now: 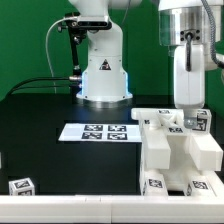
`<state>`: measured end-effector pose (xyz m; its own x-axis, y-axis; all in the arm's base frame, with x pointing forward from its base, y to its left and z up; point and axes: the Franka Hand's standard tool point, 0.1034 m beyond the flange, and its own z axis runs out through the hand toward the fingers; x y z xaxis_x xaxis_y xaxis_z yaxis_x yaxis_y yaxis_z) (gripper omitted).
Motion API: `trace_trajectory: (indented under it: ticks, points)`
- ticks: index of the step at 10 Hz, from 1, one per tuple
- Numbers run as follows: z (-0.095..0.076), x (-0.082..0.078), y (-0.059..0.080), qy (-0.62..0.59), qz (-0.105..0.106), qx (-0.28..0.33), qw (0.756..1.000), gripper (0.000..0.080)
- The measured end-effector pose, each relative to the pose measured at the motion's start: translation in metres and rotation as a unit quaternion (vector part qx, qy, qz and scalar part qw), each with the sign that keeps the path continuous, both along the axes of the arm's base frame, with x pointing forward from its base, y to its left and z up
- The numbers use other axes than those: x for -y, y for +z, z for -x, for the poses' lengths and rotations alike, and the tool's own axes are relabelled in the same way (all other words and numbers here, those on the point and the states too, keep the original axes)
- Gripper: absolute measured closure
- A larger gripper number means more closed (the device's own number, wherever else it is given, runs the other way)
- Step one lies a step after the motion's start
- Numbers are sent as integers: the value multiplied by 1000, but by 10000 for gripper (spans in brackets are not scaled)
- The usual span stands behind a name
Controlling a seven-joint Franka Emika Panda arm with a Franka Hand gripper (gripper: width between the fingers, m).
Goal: Assemble chair
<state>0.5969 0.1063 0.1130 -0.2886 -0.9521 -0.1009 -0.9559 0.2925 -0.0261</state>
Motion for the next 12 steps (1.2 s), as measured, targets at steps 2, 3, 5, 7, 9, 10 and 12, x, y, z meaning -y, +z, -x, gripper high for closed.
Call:
trace_trajectory:
  ticks: [2, 3, 5, 7, 9, 10, 12]
  points:
    - [0, 0, 0, 2, 0, 0, 1000, 515]
    - [0, 0, -1, 3, 0, 0, 1000, 406]
    - [1, -1, -2, 70, 4, -1, 998, 266]
    - [-1, -4, 1, 163, 3, -5, 987, 187]
    - [-3, -6, 1, 267, 9, -2, 964, 152]
    - [-3, -5, 1, 300, 10, 1, 954, 152]
    - [-3, -5, 1, 365, 12, 7, 931, 151]
